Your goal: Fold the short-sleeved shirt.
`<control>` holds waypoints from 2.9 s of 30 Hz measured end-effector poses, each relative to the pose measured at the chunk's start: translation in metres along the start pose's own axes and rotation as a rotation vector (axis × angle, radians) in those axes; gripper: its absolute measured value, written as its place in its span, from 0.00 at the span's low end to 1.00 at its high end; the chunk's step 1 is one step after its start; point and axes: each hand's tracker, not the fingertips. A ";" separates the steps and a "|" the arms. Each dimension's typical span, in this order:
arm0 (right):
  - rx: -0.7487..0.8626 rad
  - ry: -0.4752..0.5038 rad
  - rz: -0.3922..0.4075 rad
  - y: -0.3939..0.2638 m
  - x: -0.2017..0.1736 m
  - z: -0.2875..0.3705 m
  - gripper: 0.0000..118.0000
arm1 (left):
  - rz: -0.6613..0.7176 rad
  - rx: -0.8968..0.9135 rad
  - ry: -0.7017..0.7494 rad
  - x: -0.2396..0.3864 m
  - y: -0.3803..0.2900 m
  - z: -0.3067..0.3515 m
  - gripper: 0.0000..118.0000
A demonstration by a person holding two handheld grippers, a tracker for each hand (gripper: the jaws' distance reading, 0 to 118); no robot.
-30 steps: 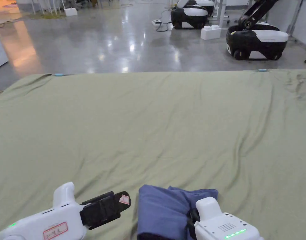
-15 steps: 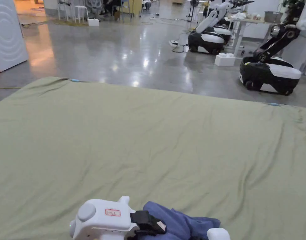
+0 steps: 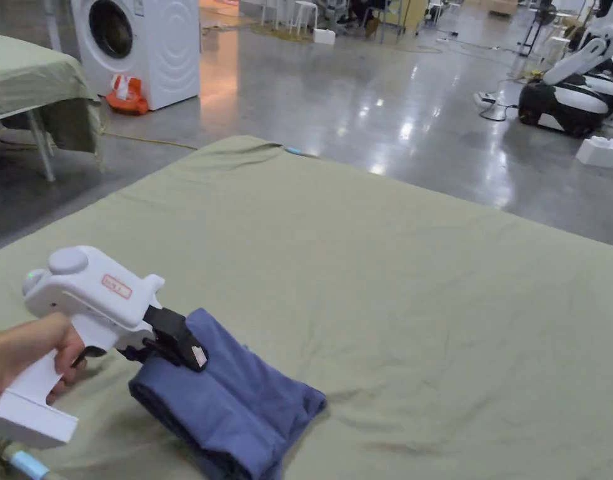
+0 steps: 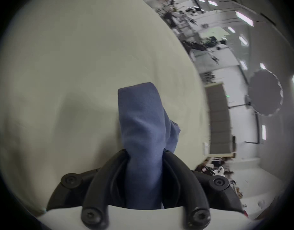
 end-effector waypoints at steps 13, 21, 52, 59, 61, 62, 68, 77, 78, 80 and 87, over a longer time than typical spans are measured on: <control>0.026 0.064 -0.061 0.034 -0.030 -0.008 0.02 | -0.329 0.111 1.205 0.011 0.101 0.146 0.87; 0.245 0.057 -0.019 0.046 -0.034 0.024 0.02 | -0.789 0.653 0.932 0.155 -0.022 0.139 0.85; 0.586 -0.395 0.090 0.045 0.003 0.151 0.02 | -0.703 1.001 0.251 0.294 -0.330 -0.064 0.00; 0.576 -0.386 0.071 0.046 0.002 0.147 0.02 | -0.682 0.995 0.262 0.290 -0.326 -0.060 0.00; 0.571 -0.396 0.078 0.046 0.001 0.144 0.02 | -0.683 1.002 0.268 0.291 -0.325 -0.060 0.00; 0.571 -0.397 0.078 0.046 0.002 0.144 0.02 | -0.682 1.004 0.270 0.290 -0.325 -0.060 0.00; 0.593 -0.405 0.078 0.050 0.012 0.140 0.02 | -0.703 1.035 0.274 0.295 -0.317 -0.058 0.00; 0.626 -0.408 0.099 0.067 0.004 0.143 0.02 | -0.738 1.086 0.267 0.308 -0.307 -0.050 0.00; 0.627 -0.408 0.097 0.066 0.003 0.144 0.02 | -0.735 1.086 0.274 0.307 -0.307 -0.050 0.00; 0.635 -0.418 0.101 0.066 0.002 0.145 0.02 | -0.750 1.105 0.285 0.306 -0.309 -0.050 0.03; 0.780 -0.534 0.127 0.066 0.004 0.148 1.00 | -0.679 1.150 0.164 0.307 -0.295 -0.041 1.00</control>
